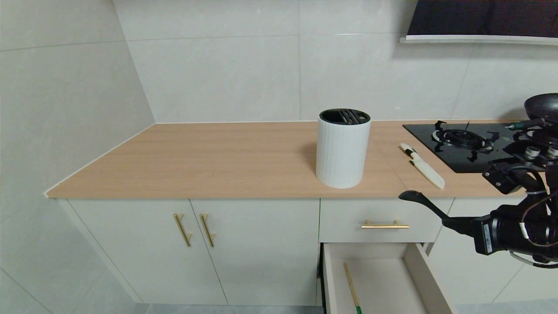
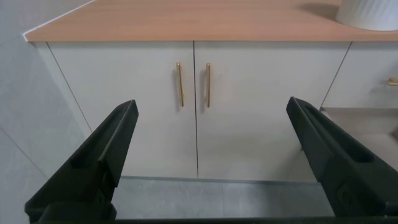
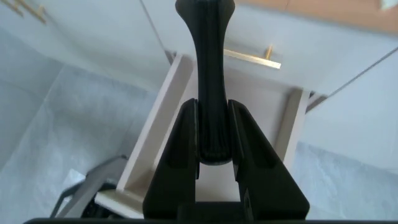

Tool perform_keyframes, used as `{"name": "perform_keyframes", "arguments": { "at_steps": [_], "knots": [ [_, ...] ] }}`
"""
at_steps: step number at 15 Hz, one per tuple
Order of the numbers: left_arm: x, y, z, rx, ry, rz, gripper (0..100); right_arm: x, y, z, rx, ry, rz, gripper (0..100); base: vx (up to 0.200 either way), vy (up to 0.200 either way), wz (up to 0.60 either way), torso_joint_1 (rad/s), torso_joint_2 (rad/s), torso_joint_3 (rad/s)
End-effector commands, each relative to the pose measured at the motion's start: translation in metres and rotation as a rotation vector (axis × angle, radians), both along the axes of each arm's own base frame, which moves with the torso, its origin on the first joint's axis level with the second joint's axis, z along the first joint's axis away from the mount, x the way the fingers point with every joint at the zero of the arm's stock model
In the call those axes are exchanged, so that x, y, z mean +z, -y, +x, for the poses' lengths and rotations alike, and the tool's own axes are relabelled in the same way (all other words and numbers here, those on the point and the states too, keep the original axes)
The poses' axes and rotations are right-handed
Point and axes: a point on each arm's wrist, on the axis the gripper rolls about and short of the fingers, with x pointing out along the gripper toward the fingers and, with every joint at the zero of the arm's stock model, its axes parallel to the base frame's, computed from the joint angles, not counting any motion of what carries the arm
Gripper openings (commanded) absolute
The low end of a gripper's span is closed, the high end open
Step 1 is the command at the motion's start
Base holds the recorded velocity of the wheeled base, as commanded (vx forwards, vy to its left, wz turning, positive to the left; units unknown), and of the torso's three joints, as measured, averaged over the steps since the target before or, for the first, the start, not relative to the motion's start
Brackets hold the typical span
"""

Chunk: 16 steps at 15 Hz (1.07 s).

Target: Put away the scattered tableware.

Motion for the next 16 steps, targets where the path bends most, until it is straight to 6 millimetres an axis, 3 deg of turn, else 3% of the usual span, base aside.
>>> {"name": "perform_keyframes", "arguments": {
  "at_steps": [1, 5, 16],
  "knots": [
    [0.0, 0.0, 0.0, 0.001, 0.0, 0.0, 100, -0.003, -0.001, -0.001, 0.006, -0.013, -0.001, 0, 0.0, 0.0, 0.0, 0.0, 0.0, 0.0],
    [0.0, 0.0, 0.0, -0.001, 0.0, 0.0, 100, -0.008, -0.001, 0.003, 0.005, -0.033, -0.011, 0, 0.0, 0.0, 0.0, -0.077, 0.16, 0.101],
    [0.0, 0.0, 0.0, -0.001, 0.0, 0.0, 100, -0.022, 0.002, 0.011, 0.004, -0.07, -0.041, 0, 0.0, 0.0, 0.0, -0.203, 0.48, 0.278]
  ]
}}
